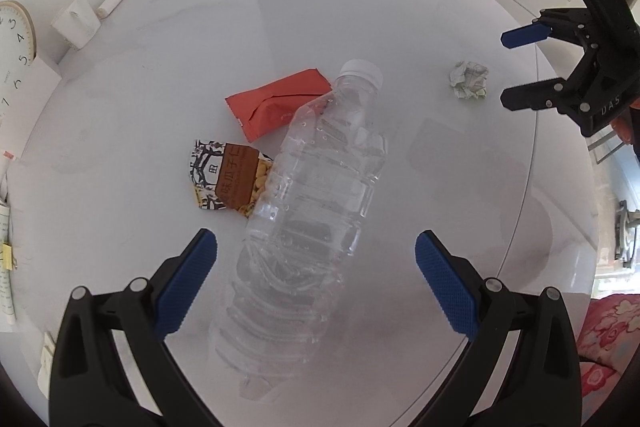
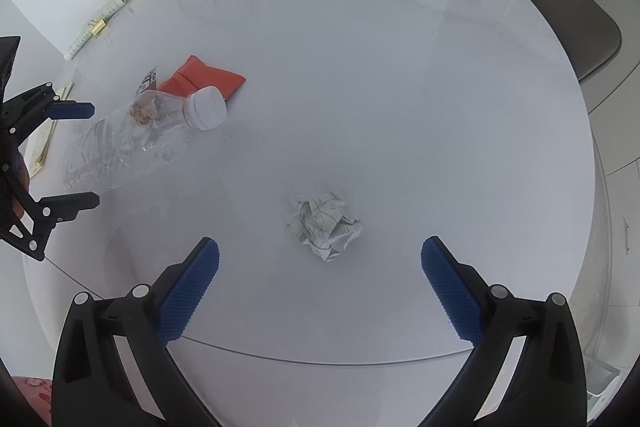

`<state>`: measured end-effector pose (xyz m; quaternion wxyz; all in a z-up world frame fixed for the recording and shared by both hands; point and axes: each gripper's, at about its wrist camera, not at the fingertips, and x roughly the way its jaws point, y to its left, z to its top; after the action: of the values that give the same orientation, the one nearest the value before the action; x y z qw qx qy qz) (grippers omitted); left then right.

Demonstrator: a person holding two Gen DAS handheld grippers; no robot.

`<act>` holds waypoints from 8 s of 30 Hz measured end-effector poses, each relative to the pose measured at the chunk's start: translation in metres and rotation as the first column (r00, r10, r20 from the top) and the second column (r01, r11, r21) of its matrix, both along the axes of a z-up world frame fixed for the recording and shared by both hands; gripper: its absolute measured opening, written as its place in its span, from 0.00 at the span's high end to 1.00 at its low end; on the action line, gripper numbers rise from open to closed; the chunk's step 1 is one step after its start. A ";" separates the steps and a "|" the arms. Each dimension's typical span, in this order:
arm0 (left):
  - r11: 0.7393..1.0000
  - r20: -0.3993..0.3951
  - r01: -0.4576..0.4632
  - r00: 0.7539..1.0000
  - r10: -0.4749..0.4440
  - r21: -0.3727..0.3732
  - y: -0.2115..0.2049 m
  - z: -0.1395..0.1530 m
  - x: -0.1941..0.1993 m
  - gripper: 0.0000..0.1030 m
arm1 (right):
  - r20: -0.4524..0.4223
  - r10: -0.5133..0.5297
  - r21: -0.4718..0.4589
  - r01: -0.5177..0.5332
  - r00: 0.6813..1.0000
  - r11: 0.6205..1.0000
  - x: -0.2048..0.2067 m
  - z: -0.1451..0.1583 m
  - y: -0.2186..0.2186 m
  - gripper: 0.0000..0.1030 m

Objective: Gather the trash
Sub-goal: 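Grasp the clear plastic bottle with the left gripper while the right gripper grasps the crumpled white paper, then carry the bottle and crumpled paper to the wastebasket and open both grippers, then grasp the snack wrapper with the left gripper while the right gripper grasps the red packet, then carry the snack wrapper and red packet to the wastebasket and open both grippers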

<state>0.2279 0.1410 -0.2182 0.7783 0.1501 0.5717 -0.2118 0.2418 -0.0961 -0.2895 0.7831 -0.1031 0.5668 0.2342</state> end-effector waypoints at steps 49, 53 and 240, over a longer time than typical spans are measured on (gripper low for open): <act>0.944 -0.003 -0.261 0.964 0.266 -0.204 -0.016 0.025 -0.093 0.37 | -0.001 -0.015 0.077 0.015 1.000 0.997 -0.033 0.004 -0.021 0.73; 0.950 0.007 -0.242 0.969 0.249 -0.197 -0.036 0.032 -0.105 0.37 | 0.003 -0.040 0.091 0.040 0.999 0.995 -0.058 0.011 -0.041 0.73; 0.958 -0.080 -0.223 0.974 0.212 -0.178 -0.285 -0.038 -0.109 0.68 | 0.012 -0.360 0.100 0.357 0.933 0.929 -0.178 0.006 -0.232 0.60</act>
<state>0.1186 -0.1441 -0.2557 0.7899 0.0065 0.5855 -0.1820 0.0636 -0.3286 -0.2834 0.8251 0.0364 0.5524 0.1125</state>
